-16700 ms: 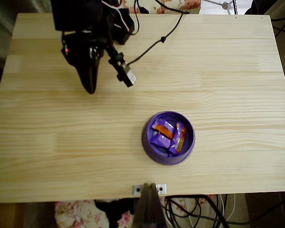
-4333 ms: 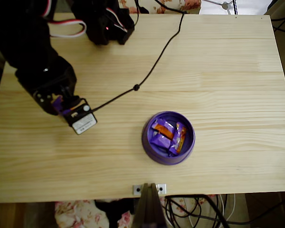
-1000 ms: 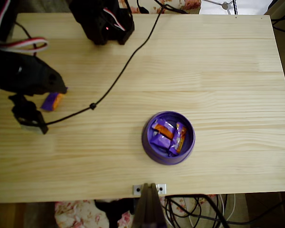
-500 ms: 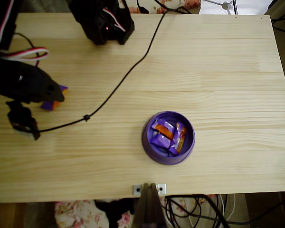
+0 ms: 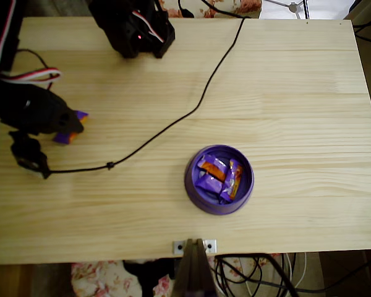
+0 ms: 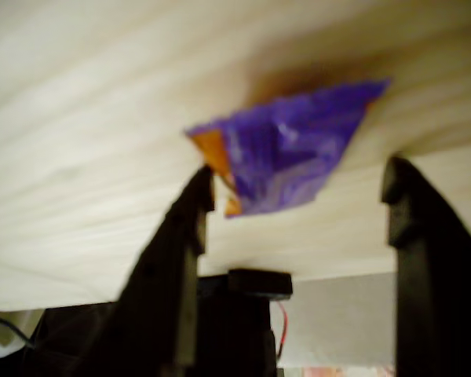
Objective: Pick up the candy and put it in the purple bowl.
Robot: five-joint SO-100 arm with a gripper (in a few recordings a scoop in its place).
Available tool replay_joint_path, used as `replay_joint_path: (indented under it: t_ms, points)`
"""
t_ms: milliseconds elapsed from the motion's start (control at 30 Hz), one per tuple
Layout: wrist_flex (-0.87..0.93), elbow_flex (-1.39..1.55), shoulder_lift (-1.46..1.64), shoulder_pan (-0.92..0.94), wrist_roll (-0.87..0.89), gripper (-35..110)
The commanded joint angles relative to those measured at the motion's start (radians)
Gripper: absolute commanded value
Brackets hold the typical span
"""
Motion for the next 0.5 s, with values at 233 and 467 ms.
replay_joint_path:
  t_ms: [233, 467]
  points:
    - [-0.095, 0.072, 0.054, 0.032, -0.028, 23]
    - [-0.138, 0.133, 0.158, 0.032, -0.072, 12]
